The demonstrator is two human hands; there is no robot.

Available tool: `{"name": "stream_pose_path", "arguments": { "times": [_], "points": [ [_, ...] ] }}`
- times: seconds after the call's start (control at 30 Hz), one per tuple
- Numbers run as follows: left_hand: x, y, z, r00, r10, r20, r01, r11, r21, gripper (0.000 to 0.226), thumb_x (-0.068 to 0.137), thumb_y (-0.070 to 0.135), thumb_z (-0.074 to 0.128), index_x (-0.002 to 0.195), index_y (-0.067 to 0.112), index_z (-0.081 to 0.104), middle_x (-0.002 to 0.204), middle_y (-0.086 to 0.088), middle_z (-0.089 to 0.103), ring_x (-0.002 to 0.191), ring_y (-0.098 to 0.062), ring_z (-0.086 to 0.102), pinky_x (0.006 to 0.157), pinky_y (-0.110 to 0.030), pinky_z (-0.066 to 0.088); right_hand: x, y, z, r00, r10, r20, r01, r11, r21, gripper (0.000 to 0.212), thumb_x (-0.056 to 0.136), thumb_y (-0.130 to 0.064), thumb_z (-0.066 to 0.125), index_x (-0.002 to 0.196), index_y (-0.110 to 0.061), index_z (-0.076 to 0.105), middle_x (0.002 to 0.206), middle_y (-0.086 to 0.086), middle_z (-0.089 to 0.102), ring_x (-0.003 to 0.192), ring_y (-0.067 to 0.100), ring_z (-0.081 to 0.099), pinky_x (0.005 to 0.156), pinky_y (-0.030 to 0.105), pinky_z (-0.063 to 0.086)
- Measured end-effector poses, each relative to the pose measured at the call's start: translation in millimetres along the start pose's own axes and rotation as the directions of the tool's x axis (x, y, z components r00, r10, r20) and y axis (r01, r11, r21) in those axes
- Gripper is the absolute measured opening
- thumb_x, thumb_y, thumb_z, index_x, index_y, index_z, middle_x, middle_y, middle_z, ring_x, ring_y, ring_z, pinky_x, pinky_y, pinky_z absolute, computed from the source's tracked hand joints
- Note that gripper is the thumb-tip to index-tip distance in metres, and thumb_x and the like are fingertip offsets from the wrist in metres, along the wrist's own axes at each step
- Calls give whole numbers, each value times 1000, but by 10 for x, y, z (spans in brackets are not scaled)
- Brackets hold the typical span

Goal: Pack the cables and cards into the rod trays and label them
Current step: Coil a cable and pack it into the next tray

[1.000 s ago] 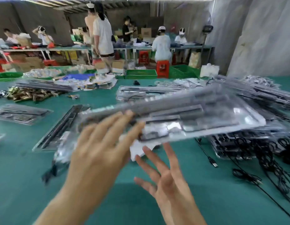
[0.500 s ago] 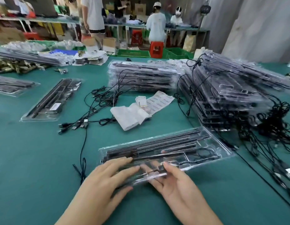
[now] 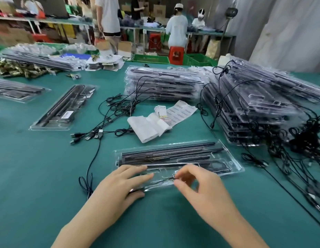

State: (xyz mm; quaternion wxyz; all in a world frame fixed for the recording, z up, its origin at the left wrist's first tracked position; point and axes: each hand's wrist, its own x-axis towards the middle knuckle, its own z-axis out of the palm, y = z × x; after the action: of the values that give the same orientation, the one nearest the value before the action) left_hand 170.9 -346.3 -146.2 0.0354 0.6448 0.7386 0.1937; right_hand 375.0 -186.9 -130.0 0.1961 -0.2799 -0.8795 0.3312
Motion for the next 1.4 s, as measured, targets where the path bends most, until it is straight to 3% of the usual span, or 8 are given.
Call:
{"name": "stream_pose_path", "arguments": {
  "times": [0.07, 0.17, 0.3, 0.53, 0.9, 1.1, 1.23, 1.4],
  "points": [
    [-64, -68, 14, 1000, -24, -3, 24, 997, -69, 54, 92, 40, 73, 142, 43, 53, 151, 27, 42, 139, -1, 39, 116, -19, 30, 88, -53, 137, 968, -250, 9, 245, 939, -240, 21, 88, -41, 73, 108, -37, 68, 114, -24, 63, 111, -5, 52, 95, 9, 38],
    [-253, -109, -2, 991, -100, -85, 98, 995, -23, 51, 83, 36, 83, 131, 39, 65, 140, 20, 55, 129, -9, 53, 105, -32, 46, 163, -71, 349, 946, -288, 151, 322, 899, -299, 39, 87, -46, 74, 122, -31, 67, 134, -16, 56, 129, 3, 44, 109, 18, 33],
    [-539, -192, 8, 921, -234, -310, 247, 969, 3, 34, 80, 46, 60, 107, 28, 72, 114, 12, 61, 105, -16, 60, 86, -35, 46, 211, -58, 423, 940, -335, 68, 337, 875, -347, 31, 85, -42, 78, 112, -31, 68, 118, -18, 63, 113, 6, 57, 92, 24, 52],
    [-657, -197, -25, 898, -158, -411, 190, 981, 37, 25, 93, 45, 53, 82, 30, 70, 80, 23, 61, 72, -6, 58, 90, -32, 42, 274, -82, 320, 939, -332, 84, 341, 879, -333, 22, 92, -47, 68, 109, -34, 73, 109, -22, 70, 111, -3, 58, 82, 21, 55],
    [-663, -174, -83, 944, 10, -329, -16, 1000, -13, 17, 94, 45, 60, 87, 34, 71, 71, 20, 51, 67, -3, 49, 91, -24, 45, 272, -103, 388, 925, -380, -30, 339, 855, -393, 24, 93, -42, 65, 79, -25, 53, 77, -15, 56, 77, 4, 52, 54, 22, 46],
    [-549, 230, 19, 934, -136, -331, 24, 947, -321, 10, 84, 48, 68, 92, 42, 69, 71, 20, 57, 70, -1, 54, 67, -12, 47, 152, -52, 408, 927, -374, 0, 358, 886, -293, 10, 94, -33, 71, 99, -26, 66, 118, -14, 63, 121, 5, 55, 95, 28, 50],
    [-404, 490, 80, 886, -299, -354, 35, 804, -593, 16, 80, 45, 68, 95, 43, 72, 66, 16, 58, 55, 2, 49, 56, -9, 41, -27, -38, 491, 886, -463, -41, 430, 850, -306, 22, 94, -36, 66, 115, -29, 69, 107, -10, 56, 101, 11, 54, 89, 29, 45],
    [-370, 543, 20, 976, -67, -205, -48, 859, -510, 57, 77, 56, 77, 131, 51, 58, 93, 26, 64, 89, 1, 63, 80, -8, 46, -54, -22, 554, 960, -252, -118, 258, 966, 32, 15, 98, -22, 57, 95, -28, 71, 92, -18, 62, 88, 6, 62, 76, 28, 50]
  ]
}}
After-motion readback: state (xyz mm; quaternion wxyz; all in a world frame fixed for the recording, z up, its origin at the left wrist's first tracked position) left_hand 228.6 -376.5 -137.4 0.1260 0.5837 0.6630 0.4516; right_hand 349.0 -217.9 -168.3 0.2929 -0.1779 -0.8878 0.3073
